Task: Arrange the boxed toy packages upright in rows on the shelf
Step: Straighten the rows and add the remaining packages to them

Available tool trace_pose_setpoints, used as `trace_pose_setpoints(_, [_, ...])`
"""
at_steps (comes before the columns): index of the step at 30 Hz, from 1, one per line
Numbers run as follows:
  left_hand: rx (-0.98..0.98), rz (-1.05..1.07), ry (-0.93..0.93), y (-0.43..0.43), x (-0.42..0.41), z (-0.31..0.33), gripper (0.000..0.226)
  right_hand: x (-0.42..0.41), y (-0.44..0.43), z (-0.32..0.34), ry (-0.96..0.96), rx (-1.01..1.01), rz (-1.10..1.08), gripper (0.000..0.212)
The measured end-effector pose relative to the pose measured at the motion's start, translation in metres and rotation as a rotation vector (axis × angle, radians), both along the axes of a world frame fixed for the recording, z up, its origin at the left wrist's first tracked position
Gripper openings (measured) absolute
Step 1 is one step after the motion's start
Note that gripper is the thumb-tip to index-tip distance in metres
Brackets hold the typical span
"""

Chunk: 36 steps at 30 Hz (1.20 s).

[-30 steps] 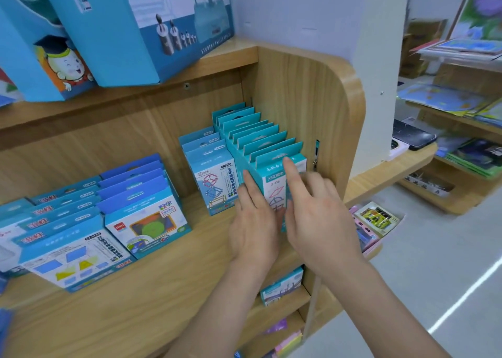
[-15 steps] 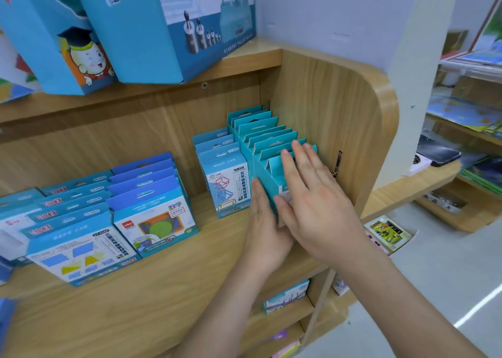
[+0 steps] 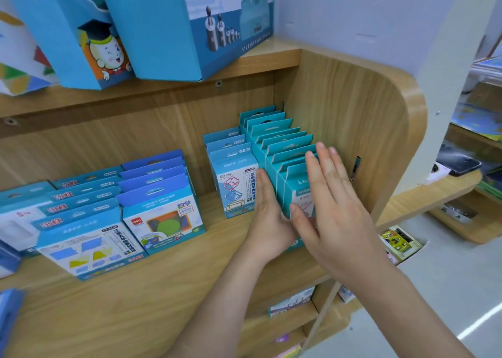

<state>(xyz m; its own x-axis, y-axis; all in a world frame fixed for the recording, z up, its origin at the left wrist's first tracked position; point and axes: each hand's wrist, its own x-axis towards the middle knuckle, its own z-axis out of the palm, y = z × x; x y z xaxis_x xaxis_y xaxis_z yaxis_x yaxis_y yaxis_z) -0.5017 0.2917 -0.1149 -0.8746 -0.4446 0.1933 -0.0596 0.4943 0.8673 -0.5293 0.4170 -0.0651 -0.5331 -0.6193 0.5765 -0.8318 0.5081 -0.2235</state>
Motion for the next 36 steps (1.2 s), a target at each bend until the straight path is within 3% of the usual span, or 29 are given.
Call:
trace_pose_setpoints(8, [0.083, 0.01, 0.154, 0.011, 0.034, 0.019, 0.09, 0.011, 0.027, 0.0, -0.16, -0.217, 0.009, 0.063])
trace_pose_setpoints(14, [0.172, 0.125, 0.166, 0.021, 0.051, 0.01, 0.096, 0.028, 0.052, -0.004, -0.199, -0.321, -0.013, 0.053])
trace_pose_setpoints(20, [-0.026, 0.202, 0.273, 0.012, 0.094, 0.019, 0.047, 0.053, 0.038, -0.004, -0.279, -0.368, 0.084, 0.048])
trace_pose_setpoints(24, [-0.214, 0.252, 0.306, -0.008, 0.139, 0.034, 0.028, 0.074, 0.012, -0.001, -0.303, -0.406, 0.178, 0.045])
trace_pose_setpoints(36, [-0.451, 0.308, -0.03, -0.082, 0.333, 0.041, 0.023, 0.182, -0.096, -0.005, -0.405, -0.076, 0.514, 0.034])
